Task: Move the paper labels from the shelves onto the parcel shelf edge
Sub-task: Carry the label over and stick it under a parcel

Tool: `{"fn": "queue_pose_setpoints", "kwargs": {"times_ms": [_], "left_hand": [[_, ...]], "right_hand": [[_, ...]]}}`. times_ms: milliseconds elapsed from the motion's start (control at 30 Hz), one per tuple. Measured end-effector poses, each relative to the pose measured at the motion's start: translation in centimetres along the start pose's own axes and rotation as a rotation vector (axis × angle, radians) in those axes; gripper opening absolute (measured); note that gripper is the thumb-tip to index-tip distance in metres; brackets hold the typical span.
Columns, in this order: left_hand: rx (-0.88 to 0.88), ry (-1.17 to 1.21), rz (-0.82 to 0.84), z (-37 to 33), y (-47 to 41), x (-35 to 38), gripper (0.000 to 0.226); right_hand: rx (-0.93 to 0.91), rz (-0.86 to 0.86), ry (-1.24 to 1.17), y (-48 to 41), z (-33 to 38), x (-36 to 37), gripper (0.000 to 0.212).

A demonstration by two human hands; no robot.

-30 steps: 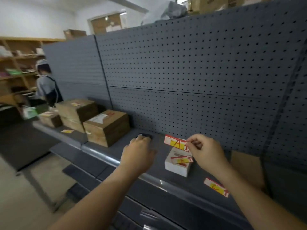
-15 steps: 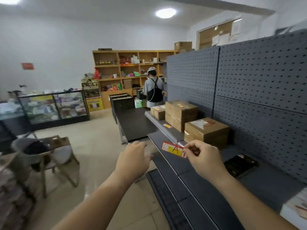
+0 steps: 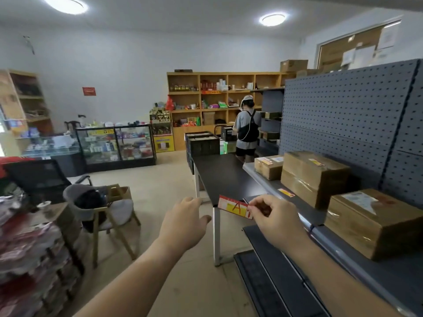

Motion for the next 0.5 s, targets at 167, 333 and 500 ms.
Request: {"fn": "queue_pose_setpoints", "kwargs": {"times_ms": [167,333,500], "left_hand": [[-0.02,-0.008,-0.001,4.2,-3.4,0.8,0.043],[-0.043,-0.014,0.008,8.4,-8.7,2.8,0.045],[-0.043,-0.022,0.002,11.6,-16.7,5.8,0.047]], "right_hand": [[-0.001,0.049,-0.021,-5.1,-0.5,4.5,0.004],[0.012,0.098,-0.065,-11.5,-2.4,8.2,0.005],[-0.017,0.069,-0.08,-20.0,-5.1,10.5,0.007]]}}
Point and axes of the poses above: each hand's wrist, its own y-axis away from the middle knuckle, its own x-axis out of the palm, z = x × y, the point moved 9 cm from there along -y, towards the middle knuckle, and after that the axes turned 12 degrees about x, right-handed, at the moved point
